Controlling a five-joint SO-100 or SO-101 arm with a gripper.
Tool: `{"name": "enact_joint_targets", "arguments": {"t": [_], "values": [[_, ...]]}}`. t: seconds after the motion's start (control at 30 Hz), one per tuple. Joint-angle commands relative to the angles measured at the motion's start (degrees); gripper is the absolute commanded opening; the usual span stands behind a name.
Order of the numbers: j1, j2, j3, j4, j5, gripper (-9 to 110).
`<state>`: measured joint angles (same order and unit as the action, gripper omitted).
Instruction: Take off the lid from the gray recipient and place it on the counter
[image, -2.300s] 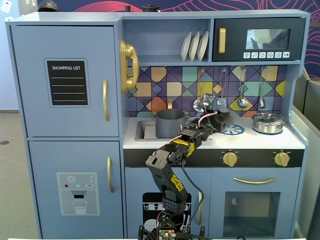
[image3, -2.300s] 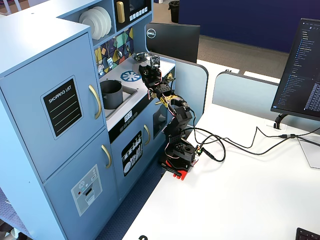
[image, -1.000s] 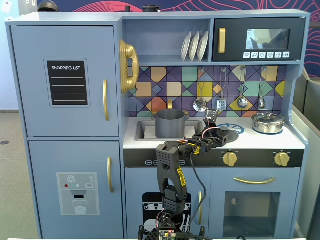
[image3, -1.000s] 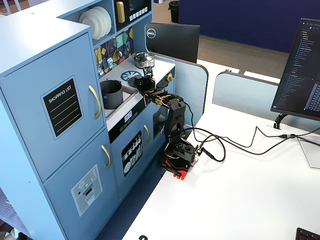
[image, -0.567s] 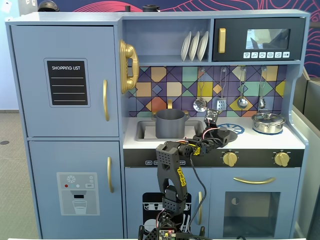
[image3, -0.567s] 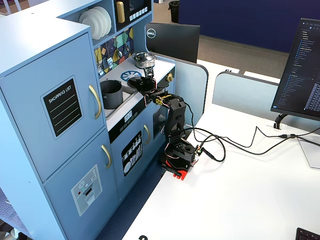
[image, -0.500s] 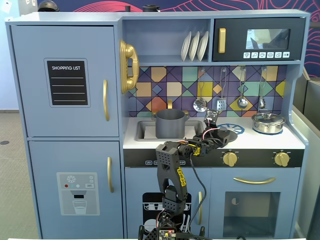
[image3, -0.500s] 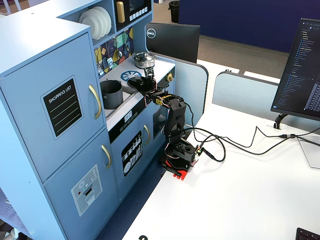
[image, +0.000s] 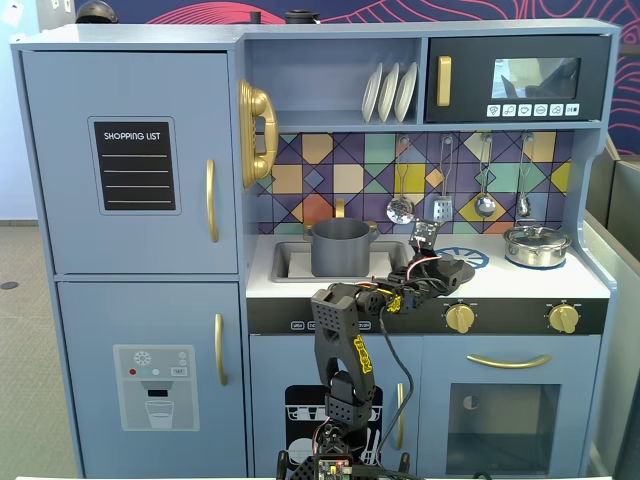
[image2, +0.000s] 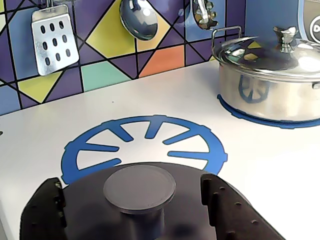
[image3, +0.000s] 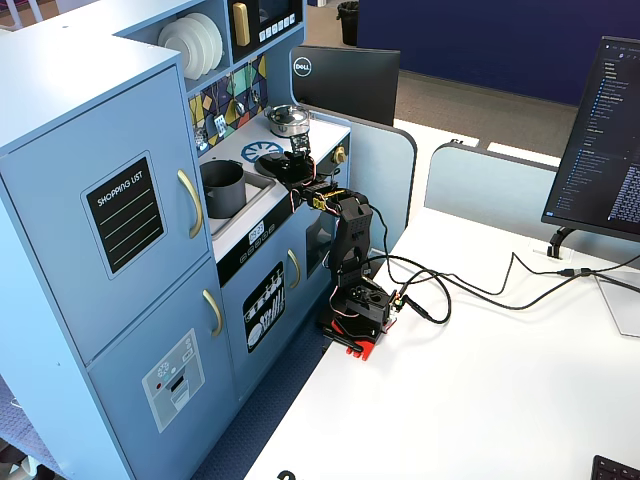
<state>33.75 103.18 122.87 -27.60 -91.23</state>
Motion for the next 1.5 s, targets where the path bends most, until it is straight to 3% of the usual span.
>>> {"name": "enact_joint_targets", "arguments": {"t": [0.0,0.27,0.4,0.5,0.8,1.13,1.47], "values": [[-1.1,6.2,-3.5,1.8,-0.6,25],[-3.3,20.2,-2.1,12.9,-0.4,20],[-8.9,37.9,-1.8,43.1,6.1,1],[-14.7,47.1,-4.1,65.7,9.4,0],[-27.7,59.9,8.3,94.6,3.8,0],[-33.6,73.2,37.4,101.2,2.4,0],[-34.7,78.8,49.1,108.9,0.3,0]]}}
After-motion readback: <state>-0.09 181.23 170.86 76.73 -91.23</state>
